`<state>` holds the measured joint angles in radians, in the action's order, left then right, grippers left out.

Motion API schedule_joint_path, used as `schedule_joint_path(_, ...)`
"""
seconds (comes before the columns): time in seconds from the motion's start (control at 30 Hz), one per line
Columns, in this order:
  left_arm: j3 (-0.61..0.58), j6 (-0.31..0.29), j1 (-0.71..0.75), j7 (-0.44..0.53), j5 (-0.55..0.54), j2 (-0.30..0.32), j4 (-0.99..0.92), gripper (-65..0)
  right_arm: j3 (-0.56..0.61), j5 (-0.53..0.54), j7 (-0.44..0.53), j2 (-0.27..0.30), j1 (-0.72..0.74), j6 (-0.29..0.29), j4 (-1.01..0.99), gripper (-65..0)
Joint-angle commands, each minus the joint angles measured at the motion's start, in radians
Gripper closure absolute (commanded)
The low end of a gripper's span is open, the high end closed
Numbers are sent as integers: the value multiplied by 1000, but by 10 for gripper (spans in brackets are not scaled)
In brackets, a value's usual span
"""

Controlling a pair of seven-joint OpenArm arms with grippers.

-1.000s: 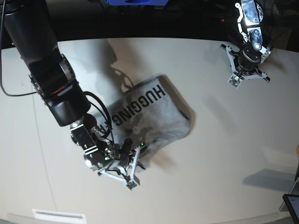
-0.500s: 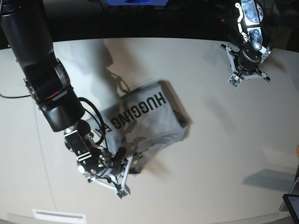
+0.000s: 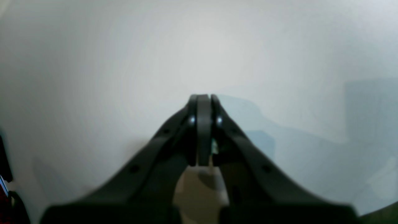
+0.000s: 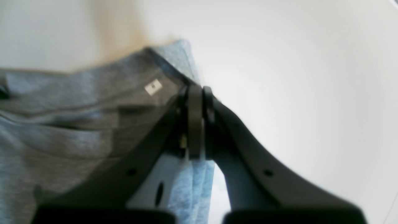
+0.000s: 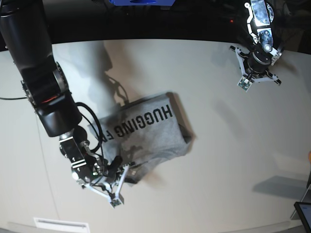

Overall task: Fold the T-shirt properly
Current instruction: 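Drag the shirt's corner with the right gripper to straighten it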

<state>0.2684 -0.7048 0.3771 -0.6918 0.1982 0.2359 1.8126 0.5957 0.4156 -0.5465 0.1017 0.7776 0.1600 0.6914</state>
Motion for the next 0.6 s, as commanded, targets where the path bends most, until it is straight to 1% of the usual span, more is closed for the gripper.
schedule_joint_path(0.0,6,7,1,4,-3,12,16,-2,-6,2,18,-3,19,-4,9,-49)
schedule_joint_path(0.1,4,7,-13,4,-13,7,17,-3,-9,2,18,-21,-2,-4,9,-181)
schedule_joint_path(0.13,2,7,-30,4,-13,-2,17,-7,-9,2,18,-23,-4,-4,11,-213)
schedule_joint_path(0.17,2,7,-48,4,-12,-16,17,-7,-9,2,18,-23,-7,-4,11,-223)
schedule_joint_path(0.27,1,7,-91,4,-12,-46,42,-8,-9,2,-10,-21,-16,-1,67,-206)
schedule_joint_path(0.4,-1,7,-160,4,-12,-102,92,-10,-10,2,-63,30,-71,-1,276,-157)
schedule_joint_path(0.47,-8,7,-200,4,-13,-126,100,-10,-10,2,-100,54,-105,-3,385,-148)
schedule_joint_path(0.57,-74,7,-238,4,-13,-135,94,-10,-12,2,-166,76,-148,-3,488,-135)
